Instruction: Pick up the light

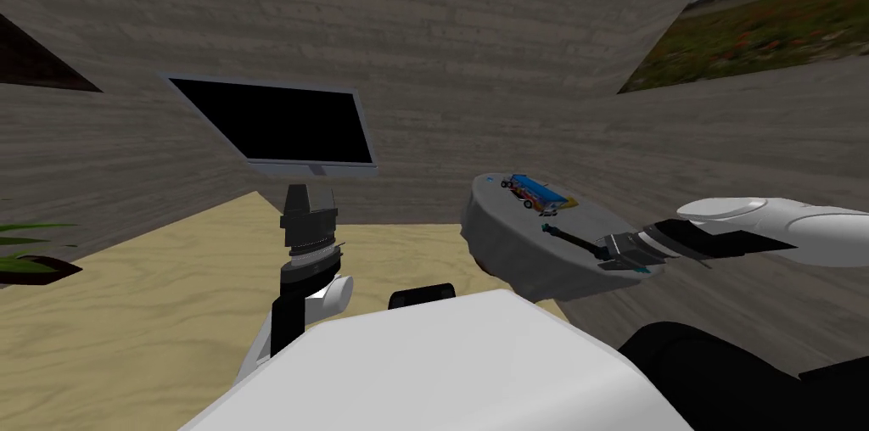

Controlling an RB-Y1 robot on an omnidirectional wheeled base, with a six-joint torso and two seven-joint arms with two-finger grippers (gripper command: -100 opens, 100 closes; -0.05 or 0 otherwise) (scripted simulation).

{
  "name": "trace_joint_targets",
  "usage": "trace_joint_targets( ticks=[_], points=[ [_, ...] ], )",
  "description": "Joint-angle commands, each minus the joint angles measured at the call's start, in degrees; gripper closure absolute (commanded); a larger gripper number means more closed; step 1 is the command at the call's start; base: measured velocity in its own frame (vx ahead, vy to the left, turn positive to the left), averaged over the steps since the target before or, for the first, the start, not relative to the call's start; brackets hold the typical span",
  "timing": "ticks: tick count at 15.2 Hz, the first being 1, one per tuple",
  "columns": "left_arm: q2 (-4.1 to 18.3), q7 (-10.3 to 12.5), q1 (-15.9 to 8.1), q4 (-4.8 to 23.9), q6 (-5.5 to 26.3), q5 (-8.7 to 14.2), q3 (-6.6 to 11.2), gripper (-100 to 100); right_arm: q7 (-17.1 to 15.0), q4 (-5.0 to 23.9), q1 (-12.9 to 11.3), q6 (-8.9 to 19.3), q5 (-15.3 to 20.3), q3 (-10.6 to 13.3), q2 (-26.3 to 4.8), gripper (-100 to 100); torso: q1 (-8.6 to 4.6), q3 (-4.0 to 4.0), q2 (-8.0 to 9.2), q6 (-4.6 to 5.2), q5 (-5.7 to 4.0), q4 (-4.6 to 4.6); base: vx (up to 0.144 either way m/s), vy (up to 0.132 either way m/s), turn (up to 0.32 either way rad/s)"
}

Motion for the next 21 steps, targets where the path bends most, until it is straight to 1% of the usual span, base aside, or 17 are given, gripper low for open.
trace_joint_targets(
  ticks=[1,3,6,7,8,9,10,11,12,13,16,17,19,20,21],
  points=[
    [0.0,0.0,0.0,0.0,0.0,0.0,0.00,0,-1.7,0.6,-0.8,-1.0,2.9,-1.8,1.1,-100,0.00,0.00,0.00,0.00,0.00,0.00,0.104,-0.041,0.031],
    [0.0,0.0,0.0,0.0,0.0,0.0,0.00,0,-1.7,0.6,-0.8,-1.0,5.0,-1.8,1.1,-100,-0.03,0.08,0.16,0.05,-0.03,0.03,0.040,-0.018,-0.015],
    [0.0,0.0,0.0,0.0,0.0,0.0,0.00,0,-1.7,0.6,-0.8,-1.0,5.0,-1.8,1.1,-100,0.09,0.29,0.50,0.06,0.00,0.12,-0.008,0.004,0.001],
    [0.0,0.0,0.0,0.0,0.0,0.0,0.00,0,-1.6,0.9,-0.3,-1.2,5.7,-1.2,0.5,-100,0.12,0.32,0.56,0.06,0.01,0.13,0.036,-0.013,0.049],
    [0.0,0.0,0.0,0.0,0.0,0.0,0.00,0,-1.6,0.9,0.6,-1.2,5.7,-3.6,0.5,-100,0.08,0.29,0.49,0.05,0.01,0.12,0.079,-0.036,0.060],
    [0.0,0.0,0.0,0.0,0.0,0.0,0.00,0,-1.6,0.9,0.1,-1.2,5.7,-3.7,0.5,-100,0.02,0.22,0.36,0.03,0.00,0.09,0.068,-0.031,0.037],
    [0.0,0.0,0.0,0.0,0.0,0.0,0.00,0,-1.6,0.9,1.8,-1.2,5.7,-4.1,0.5,-100,0.00,0.17,0.30,0.02,-0.01,0.07,0.038,-0.018,0.018],
    [0.0,0.0,0.0,0.0,0.0,0.0,0.00,0,-1.6,0.9,0.3,-1.2,5.7,-2.8,0.5,-100,0.02,0.20,0.34,0.05,-0.01,0.08,0.015,-0.008,0.000],
    [0.0,0.0,0.0,0.0,0.0,0.0,0.00,0,-1.6,0.9,-0.3,-1.2,5.7,-1.6,0.5,-100,0.05,0.24,0.42,0.06,-0.01,0.10,0.000,0.000,0.000],
    [0.0,0.0,0.0,0.0,0.0,0.0,0.00,0,-1.6,0.9,-0.3,-1.2,5.7,-1.2,0.5,-100,0.07,0.28,0.49,0.06,0.00,0.11,-0.006,0.003,-0.004],
    [0.0,0.0,0.0,0.0,0.0,0.0,0.00,0,-1.6,0.9,-0.3,-1.2,5.7,-1.2,0.5,-100,0.12,0.34,0.59,0.07,0.01,0.14,-0.005,0.003,-0.002],
    [0.0,0.0,0.0,0.0,0.0,0.0,0.00,0,-0.9,0.9,2.0,-2.6,6.5,-1.4,-1.1,-100,0.12,0.35,0.60,0.07,0.01,0.15,0.089,-0.028,-0.006],
    [0.0,0.0,0.0,0.0,0.0,0.0,0.00,0,-0.9,0.9,2.0,-2.6,6.5,-1.4,-1.1,-100,-0.03,0.12,0.18,0.05,-0.01,0.06,0.136,-0.047,0.001],
    [0.0,0.0,0.0,0.0,0.0,0.0,0.00,0,-0.5,0.8,3.2,-3.2,6.8,-0.8,-0.9,-100,-0.05,0.07,0.11,0.04,-0.03,0.03,0.131,-0.098,0.044],
    [0.0,0.0,0.0,0.0,0.0,0.0,0.01,0,-0.5,0.8,2.0,-3.2,6.8,-0.8,-0.9,-100,-0.20,0.03,0.05,0.03,-0.04,0.01,0.143,-0.112,0.061]
  ],
)
